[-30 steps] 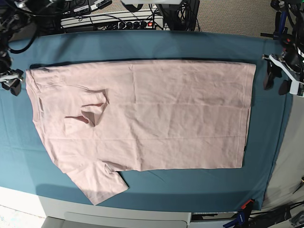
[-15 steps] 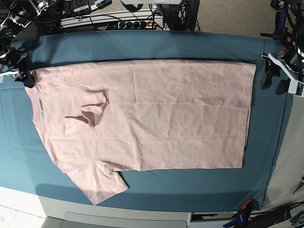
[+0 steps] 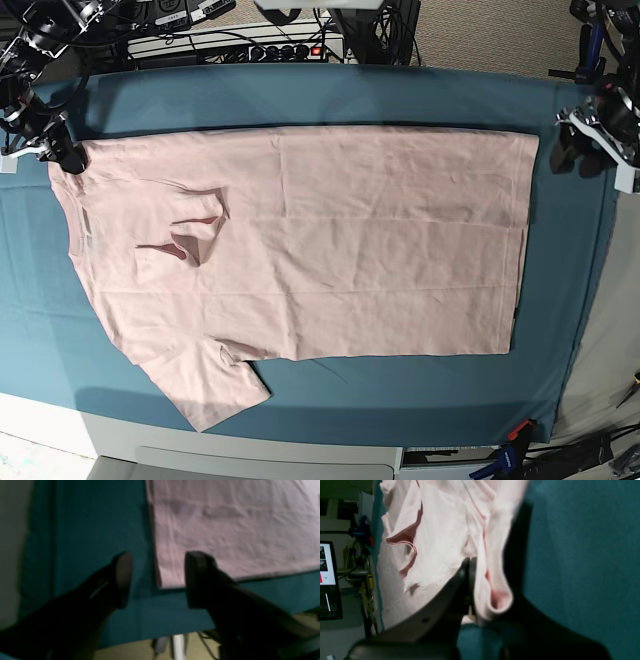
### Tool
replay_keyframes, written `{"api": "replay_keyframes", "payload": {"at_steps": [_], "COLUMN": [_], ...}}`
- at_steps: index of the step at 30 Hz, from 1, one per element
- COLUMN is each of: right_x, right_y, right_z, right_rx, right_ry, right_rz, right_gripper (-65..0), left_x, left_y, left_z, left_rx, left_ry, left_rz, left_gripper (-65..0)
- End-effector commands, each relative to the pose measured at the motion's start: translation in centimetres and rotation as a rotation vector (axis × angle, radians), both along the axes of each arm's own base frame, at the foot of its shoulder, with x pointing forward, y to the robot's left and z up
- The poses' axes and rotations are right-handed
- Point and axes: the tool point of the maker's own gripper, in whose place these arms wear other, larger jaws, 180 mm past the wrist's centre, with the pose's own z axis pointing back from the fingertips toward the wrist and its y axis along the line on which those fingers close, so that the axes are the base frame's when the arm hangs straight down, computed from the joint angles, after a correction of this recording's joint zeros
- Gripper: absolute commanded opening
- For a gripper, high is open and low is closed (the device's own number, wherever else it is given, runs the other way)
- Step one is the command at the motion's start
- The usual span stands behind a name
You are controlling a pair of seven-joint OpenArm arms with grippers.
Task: Fold the T-shirt properly
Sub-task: 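Grasp the shirt's collar-side corners with both grippers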
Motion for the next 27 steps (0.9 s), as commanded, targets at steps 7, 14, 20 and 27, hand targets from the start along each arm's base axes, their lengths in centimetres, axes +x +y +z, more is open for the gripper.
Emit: {"api": "replay_keyframes", "payload": {"at_steps": [7, 14, 20, 27], "right_x": [1.0, 1.0, 1.0, 1.0], "right_y": [-1.0, -1.0, -1.0, -1.0], "right_z": [2.1, 2.2, 2.2, 2.2], "right_rx": [-0.033, -0.029, -0.03, -0.029], "right_ry": [-0.073, -0.079, -0.078, -0.076], "right_rz": [0.006, 0.005, 0.005, 0.007], "right_gripper": [-65.0, -65.0, -65.0, -65.0], "left_x": [-0.6, -0.2, 0.2, 0.7], "left_y": [0.8, 1.3, -2.2, -7.3], "left_z": [-1.7, -3.1, -5.7, -7.4], "left_rx": [-0.106, -0.196, -0.241, -0.272], "left_ry": [0.038, 0.058, 0.132, 0.173], "left_rz": [0.039, 0.071, -0.013, -0.132], "left_gripper": [-31.7, -34.5, -34.5, -34.5]}}
